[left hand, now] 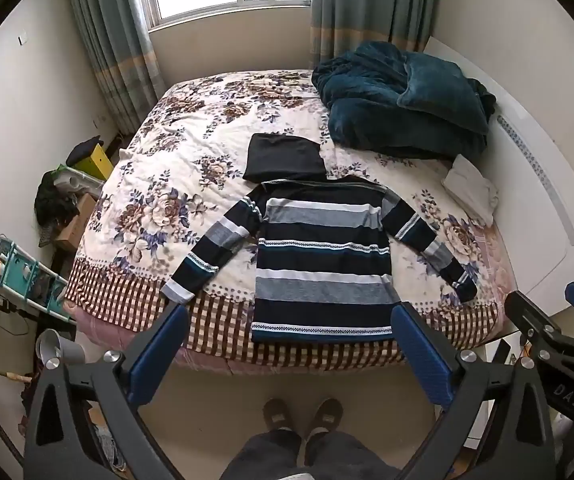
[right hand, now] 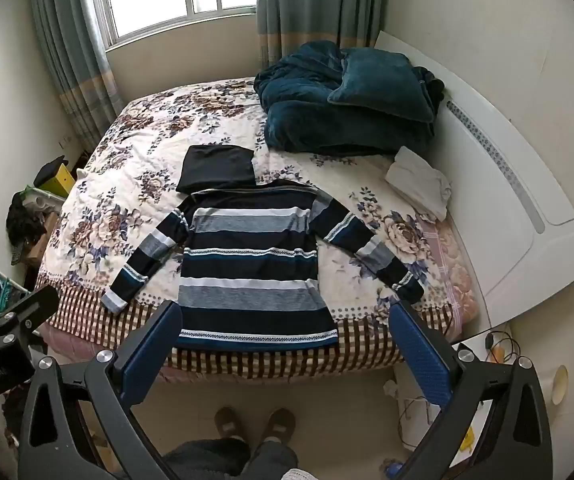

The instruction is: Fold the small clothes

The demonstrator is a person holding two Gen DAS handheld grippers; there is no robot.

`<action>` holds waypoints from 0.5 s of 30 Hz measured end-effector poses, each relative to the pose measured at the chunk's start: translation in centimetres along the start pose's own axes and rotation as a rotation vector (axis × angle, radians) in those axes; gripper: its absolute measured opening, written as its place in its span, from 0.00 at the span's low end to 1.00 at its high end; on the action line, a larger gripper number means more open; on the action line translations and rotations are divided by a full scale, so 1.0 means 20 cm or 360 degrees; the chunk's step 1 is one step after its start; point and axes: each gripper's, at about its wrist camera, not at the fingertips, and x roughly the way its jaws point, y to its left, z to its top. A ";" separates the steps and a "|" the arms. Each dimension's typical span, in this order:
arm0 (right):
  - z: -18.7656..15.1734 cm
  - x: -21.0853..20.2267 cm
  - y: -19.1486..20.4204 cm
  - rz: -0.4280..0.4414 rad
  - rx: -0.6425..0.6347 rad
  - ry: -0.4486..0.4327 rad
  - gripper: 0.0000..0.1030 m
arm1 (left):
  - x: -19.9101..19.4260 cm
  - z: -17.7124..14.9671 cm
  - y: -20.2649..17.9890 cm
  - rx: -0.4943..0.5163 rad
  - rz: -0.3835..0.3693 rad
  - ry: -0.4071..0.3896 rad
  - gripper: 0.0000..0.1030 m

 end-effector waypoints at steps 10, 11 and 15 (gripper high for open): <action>0.02 -0.01 0.02 0.0014 0.0005 -0.0010 1.00 | 0.00 0.00 0.00 0.0006 0.0017 -0.0012 1.00; 0.02 -0.04 0.02 0.0013 0.0004 -0.0012 1.00 | 0.00 0.00 0.00 0.0004 0.0014 -0.0013 1.00; 0.01 -0.02 0.00 0.0014 0.0007 -0.0019 1.00 | 0.02 0.01 0.00 0.0002 0.0013 -0.0010 1.00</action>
